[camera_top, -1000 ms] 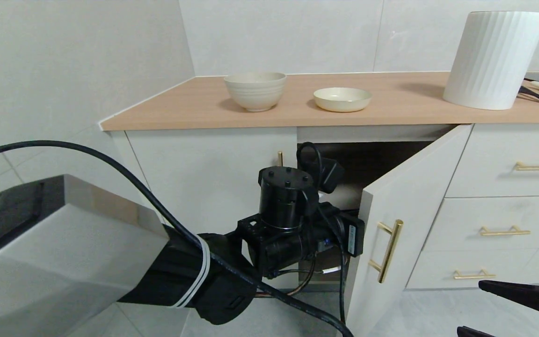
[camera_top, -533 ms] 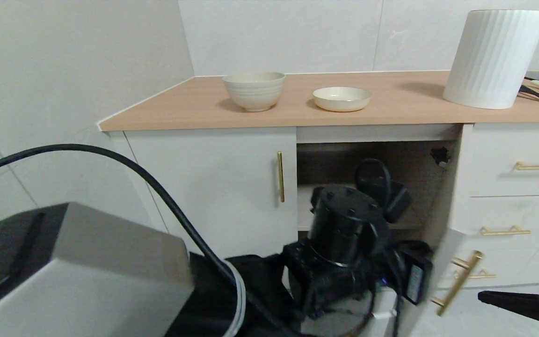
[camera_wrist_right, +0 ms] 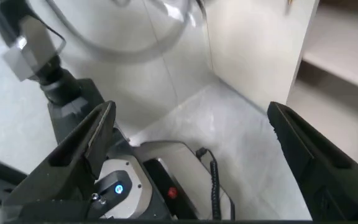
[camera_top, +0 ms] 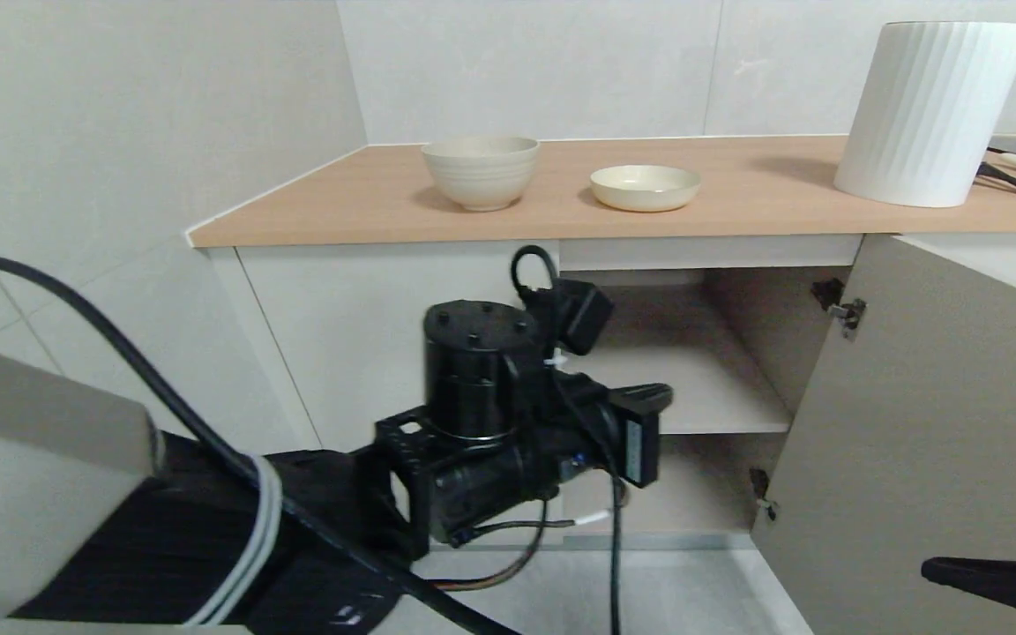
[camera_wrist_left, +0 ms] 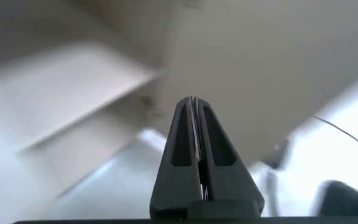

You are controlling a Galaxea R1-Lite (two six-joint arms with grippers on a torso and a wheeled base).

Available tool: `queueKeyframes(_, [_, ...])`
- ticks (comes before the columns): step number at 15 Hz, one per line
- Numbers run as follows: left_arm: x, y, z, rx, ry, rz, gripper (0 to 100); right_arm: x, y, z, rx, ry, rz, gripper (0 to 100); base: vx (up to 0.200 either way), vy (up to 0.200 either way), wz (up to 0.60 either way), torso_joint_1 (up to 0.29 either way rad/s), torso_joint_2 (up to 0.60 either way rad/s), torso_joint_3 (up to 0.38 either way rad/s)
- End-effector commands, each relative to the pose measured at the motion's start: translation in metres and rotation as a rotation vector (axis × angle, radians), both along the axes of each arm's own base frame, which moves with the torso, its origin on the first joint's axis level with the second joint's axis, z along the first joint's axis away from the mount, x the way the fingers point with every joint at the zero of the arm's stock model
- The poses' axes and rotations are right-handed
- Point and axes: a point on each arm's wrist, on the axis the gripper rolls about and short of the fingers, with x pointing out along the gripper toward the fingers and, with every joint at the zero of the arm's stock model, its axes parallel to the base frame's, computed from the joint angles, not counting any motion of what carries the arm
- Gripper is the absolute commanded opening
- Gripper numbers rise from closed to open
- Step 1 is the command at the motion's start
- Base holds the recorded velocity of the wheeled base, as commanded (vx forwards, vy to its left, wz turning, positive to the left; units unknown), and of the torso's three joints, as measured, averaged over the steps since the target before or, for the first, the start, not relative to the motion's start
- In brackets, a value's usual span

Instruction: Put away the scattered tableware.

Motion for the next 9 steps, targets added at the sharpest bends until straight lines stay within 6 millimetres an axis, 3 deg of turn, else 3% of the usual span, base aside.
queueKeyframes(1, [0.010, 0.069, 0.011, -0.015, -0.012, 0.149, 0, 0.029, 0.018, -0.002, -0.066, 0.091, -0.032, 100, 0.000, 0.000, 0.00, 0.000, 0.00, 0.000])
queueKeyframes(3, [0.007, 0.130, 0.014, -0.032, -0.059, 0.256, 0, 0.074, 0.043, 0.007, -0.109, 0.134, -0.091, 100, 0.000, 0.000, 0.00, 0.000, 0.00, 0.000])
queueKeyframes(5, [-0.003, 0.166, 0.018, -0.018, -0.084, 0.323, 0, 0.103, 0.060, 0.018, -0.115, 0.118, -0.118, 100, 0.000, 0.000, 0.00, 0.000, 0.00, 0.000])
queueKeyframes(7, [-0.017, 0.181, 0.010, 0.012, -0.072, 0.314, 0, 0.116, 0.069, 0.044, -0.068, 0.056, -0.119, 100, 0.000, 0.000, 0.00, 0.000, 0.00, 0.000])
queueKeyframes(9, [-0.022, 0.184, 0.012, 0.014, -0.086, 0.313, 0, 0.112, 0.076, 0.062, -0.045, 0.020, -0.092, 100, 0.000, 0.000, 0.00, 0.000, 0.00, 0.000])
